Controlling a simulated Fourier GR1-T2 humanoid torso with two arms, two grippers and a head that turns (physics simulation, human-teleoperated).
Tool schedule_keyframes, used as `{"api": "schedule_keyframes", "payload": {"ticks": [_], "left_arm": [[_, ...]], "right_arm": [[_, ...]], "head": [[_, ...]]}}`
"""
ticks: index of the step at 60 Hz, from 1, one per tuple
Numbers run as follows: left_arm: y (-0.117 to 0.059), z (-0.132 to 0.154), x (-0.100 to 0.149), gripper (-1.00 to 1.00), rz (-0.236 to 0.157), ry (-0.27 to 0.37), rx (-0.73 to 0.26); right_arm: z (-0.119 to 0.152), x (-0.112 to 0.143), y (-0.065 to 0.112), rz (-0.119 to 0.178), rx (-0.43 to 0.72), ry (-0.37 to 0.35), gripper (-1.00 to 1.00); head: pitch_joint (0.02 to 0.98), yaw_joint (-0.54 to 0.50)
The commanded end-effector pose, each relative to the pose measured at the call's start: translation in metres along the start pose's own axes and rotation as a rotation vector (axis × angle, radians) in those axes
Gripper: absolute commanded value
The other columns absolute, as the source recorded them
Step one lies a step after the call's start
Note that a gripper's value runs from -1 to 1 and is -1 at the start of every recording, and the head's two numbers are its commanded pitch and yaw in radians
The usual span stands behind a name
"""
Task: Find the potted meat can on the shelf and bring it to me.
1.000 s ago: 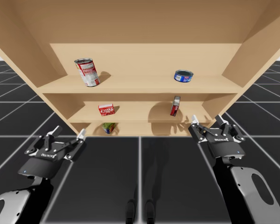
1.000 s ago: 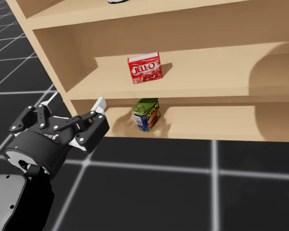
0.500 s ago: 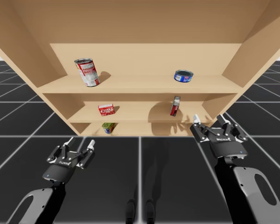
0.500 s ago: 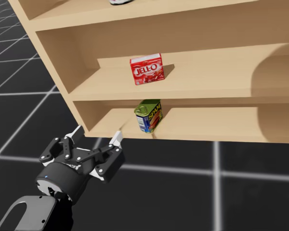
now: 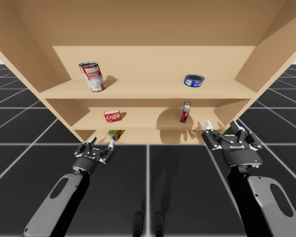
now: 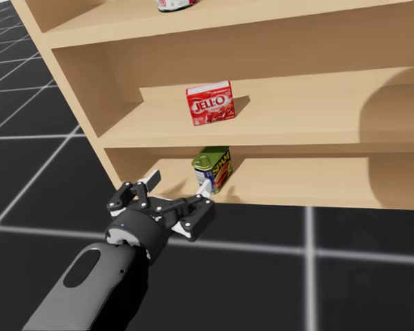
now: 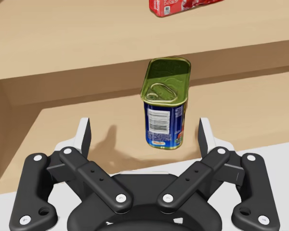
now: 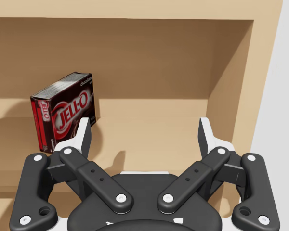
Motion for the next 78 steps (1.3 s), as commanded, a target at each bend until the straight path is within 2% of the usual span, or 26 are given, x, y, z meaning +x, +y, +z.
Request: {"api": "schedule_keyframes", "payload": {"ticks": [1,8,16,25,43,45,46,47,48,50,57,63,67,71,78], "left_arm": [[-0.006,-0.025,0.001,-1.0,-0.004,0.023,-0.019],[-0.006,-0.038,0.001,-1.0,0.01,0.05,-0.03],[-0.004,-0.053,-0.002,-1.0,0.054,0.088,-0.04],[0.0,-0.071,-0.005,-1.0,0.051,0.115,-0.047],[-0.001,-0.091,-0.013,-1.0,0.092,0.171,-0.072],[-0.001,-0.09,-0.014,-0.76,0.094,0.178,-0.074],[-0.001,-0.09,-0.015,-0.08,0.094,0.18,-0.074],[-0.001,-0.09,-0.015,0.24,0.097,0.182,-0.075],[-0.002,-0.089,-0.016,0.7,0.101,0.185,-0.079],[-0.002,-0.088,-0.016,0.91,0.106,0.189,-0.087],[-0.004,-0.081,-0.006,0.86,0.12,0.171,-0.104],[-0.005,-0.067,0.011,0.92,0.113,0.132,-0.112],[-0.005,-0.054,0.019,0.91,0.094,0.116,-0.119],[-0.007,-0.04,0.022,0.91,0.078,0.121,-0.129],[-0.009,-0.014,0.021,0.93,0.079,0.138,-0.156]], "right_arm": [[0.0,0.0,-0.001,0.001,-0.001,0.0,-1.0],[0.0,0.0,-0.002,0.004,-0.004,-0.001,-1.0],[0.0,0.001,-0.003,0.005,-0.008,-0.004,-1.0],[0.0,0.001,-0.004,0.007,-0.009,-0.004,-1.0],[0.0,0.001,-0.004,0.021,-0.016,-0.008,-1.0],[0.0,0.001,-0.004,0.022,-0.016,-0.008,-1.0],[0.0,0.001,-0.005,0.022,-0.016,-0.009,-1.0],[0.0,0.001,-0.005,0.021,-0.016,-0.008,-1.0],[0.0,0.001,-0.005,0.021,-0.017,-0.008,-1.0],[0.0,0.001,-0.005,0.021,-0.019,-0.009,-1.0],[-0.001,0.001,-0.01,0.022,-0.037,-0.015,-1.0],[-0.002,0.002,-0.011,0.02,-0.041,-0.014,-1.0],[-0.002,0.002,-0.01,0.021,-0.039,-0.015,-1.0],[-0.002,0.001,-0.01,0.023,-0.039,-0.014,-1.0],[-0.002,0.001,-0.012,0.023,-0.045,-0.015,-1.0]], "head": [[0.741,0.29],[0.745,0.29],[0.745,0.28],[0.746,0.27],[0.742,0.26],[0.742,0.26],[0.742,0.26],[0.742,0.26],[0.742,0.26],[0.742,0.26],[0.742,0.25],[0.744,0.25],[0.747,0.25],[0.746,0.25],[0.746,0.26]]}}
